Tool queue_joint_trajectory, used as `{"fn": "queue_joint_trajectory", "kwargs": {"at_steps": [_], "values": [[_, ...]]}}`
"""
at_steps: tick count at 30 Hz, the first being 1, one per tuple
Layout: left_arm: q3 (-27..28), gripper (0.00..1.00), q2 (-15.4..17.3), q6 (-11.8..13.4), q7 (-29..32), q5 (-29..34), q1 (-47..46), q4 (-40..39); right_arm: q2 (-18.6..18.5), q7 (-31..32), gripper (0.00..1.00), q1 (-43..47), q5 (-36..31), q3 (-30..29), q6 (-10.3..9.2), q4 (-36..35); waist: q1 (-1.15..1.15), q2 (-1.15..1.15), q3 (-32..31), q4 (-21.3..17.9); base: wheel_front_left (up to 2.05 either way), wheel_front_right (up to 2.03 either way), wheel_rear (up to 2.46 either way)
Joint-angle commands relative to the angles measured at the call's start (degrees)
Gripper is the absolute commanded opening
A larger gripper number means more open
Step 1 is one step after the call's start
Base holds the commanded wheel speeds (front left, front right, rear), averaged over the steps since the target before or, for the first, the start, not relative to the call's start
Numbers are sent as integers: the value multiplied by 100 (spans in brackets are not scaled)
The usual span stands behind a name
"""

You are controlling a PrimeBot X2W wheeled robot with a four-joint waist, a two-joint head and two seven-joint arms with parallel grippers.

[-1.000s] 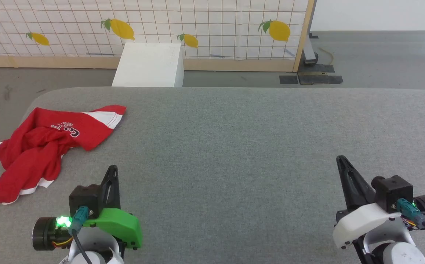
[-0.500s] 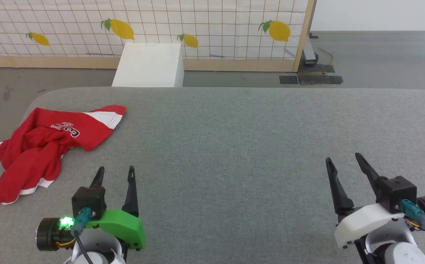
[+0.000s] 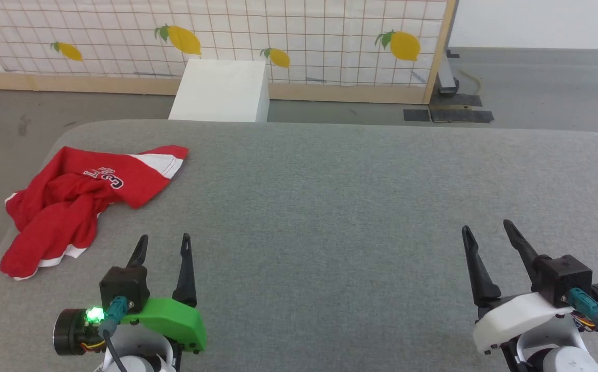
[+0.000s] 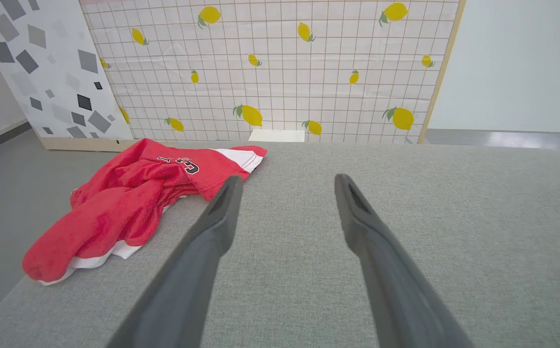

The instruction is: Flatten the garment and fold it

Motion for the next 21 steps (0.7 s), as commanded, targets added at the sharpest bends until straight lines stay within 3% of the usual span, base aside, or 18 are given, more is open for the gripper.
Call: {"fn": "queue_joint_trajectory", "kwargs": {"at_steps": [1, 21], "values": [[-4, 100, -6, 49, -57, -72, 57, 27, 2, -66, 100, 68, 61, -11, -2, 28, 0, 0, 0, 52, 0, 0, 0], [-49, 100, -9, 151, -291, -298, 102, 182, 4, -299, 100, 117, 144, -55, -3, 184, 0, 0, 39, 685, 0, 0, 0]]}}
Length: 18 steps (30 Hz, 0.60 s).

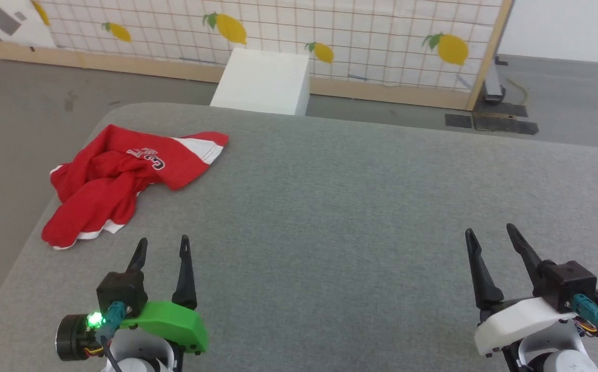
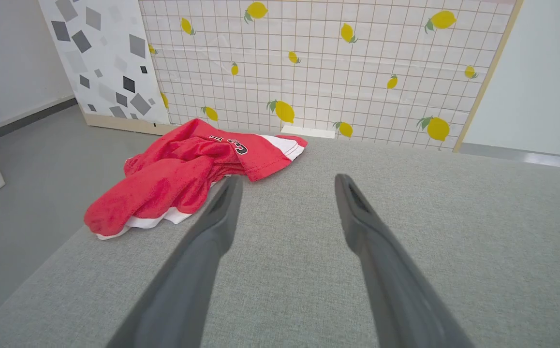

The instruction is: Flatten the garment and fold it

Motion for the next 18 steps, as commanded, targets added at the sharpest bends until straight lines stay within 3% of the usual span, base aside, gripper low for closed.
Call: {"fn": "queue_joint_trajectory", "kwargs": {"at_steps": [1, 18], "values": [[-4, 100, -8, 37, -55, -53, 103, 32, 4, -67, 100, 94, 56, -6, -3, 38, 0, 0, 3, 110, 0, 0, 0], [-53, 100, -11, 104, -255, -204, 160, 134, 5, -267, 100, 131, 159, -12, -4, 217, 0, 0, 11, 705, 0, 0, 0]]}}
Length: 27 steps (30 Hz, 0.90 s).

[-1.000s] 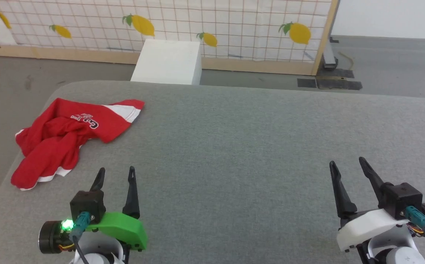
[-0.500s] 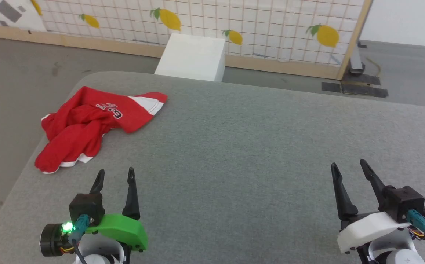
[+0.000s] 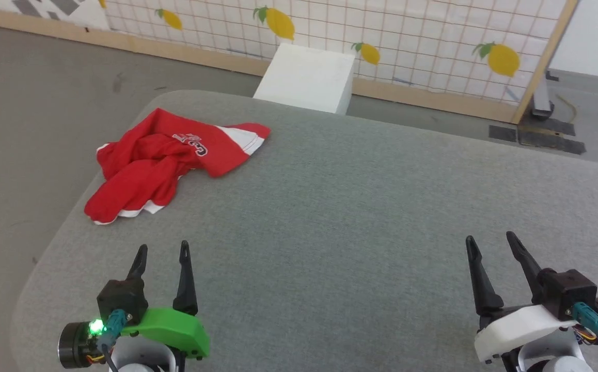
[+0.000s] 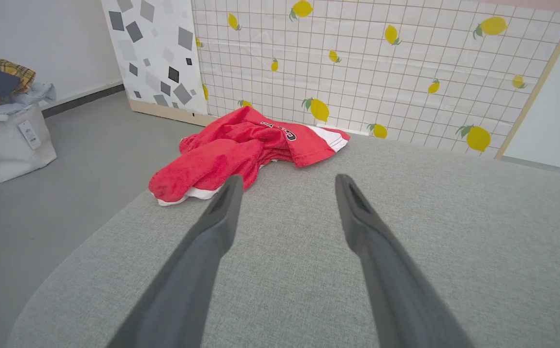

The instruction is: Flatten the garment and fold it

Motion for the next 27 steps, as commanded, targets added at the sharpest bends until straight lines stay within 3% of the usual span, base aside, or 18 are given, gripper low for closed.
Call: {"fn": "queue_joint_trajectory", "kwargs": {"at_steps": [1, 27], "values": [[-8, 100, -11, 33, -64, -107, 93, 23, 4, -67, 100, 64, 64, -2, -4, 34, 0, 0, 3, 86, 0, 0, 0], [-116, 100, -16, 133, -382, -342, 185, 220, 6, -384, 100, 172, 193, -38, -6, 260, 0, 0, -2, 745, 0, 0, 0]]}}
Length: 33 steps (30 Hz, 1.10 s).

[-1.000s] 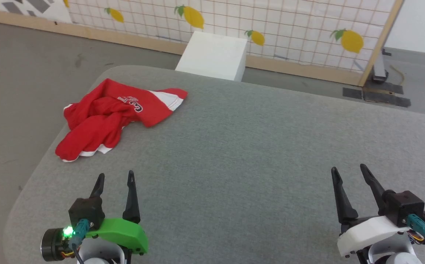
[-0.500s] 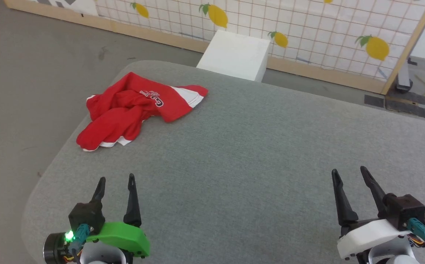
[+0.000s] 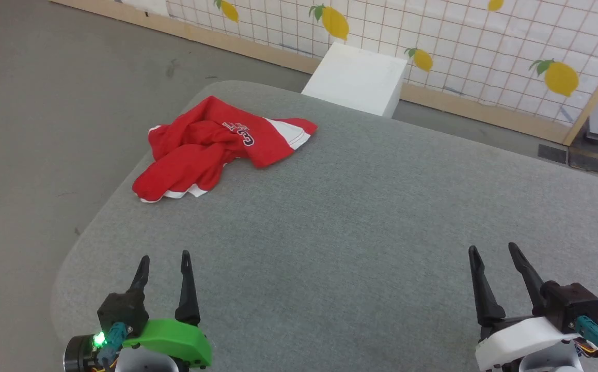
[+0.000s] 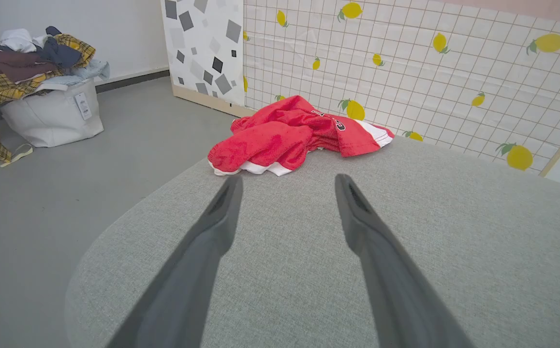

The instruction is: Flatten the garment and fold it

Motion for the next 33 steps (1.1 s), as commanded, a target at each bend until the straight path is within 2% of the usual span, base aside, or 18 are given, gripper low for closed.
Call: {"fn": "queue_joint_trajectory", "kwargs": {"at_steps": [1, 28, 33], "values": [[-17, 100, -16, 36, -67, -55, 88, 22, 6, -67, 100, 59, 52, -17, -6, 33, 0, 0, 5, 51, 0, 0, 0], [-63, 100, -21, 200, -396, -220, 139, 169, 8, -394, 100, 101, 171, -84, -8, 147, 0, 0, 33, 612, 0, 0, 0], [-64, 100, -22, 218, -405, -236, 131, 156, 8, -385, 100, 98, 169, -78, -8, 145, 0, 0, 45, 621, 0, 0, 0]]}}
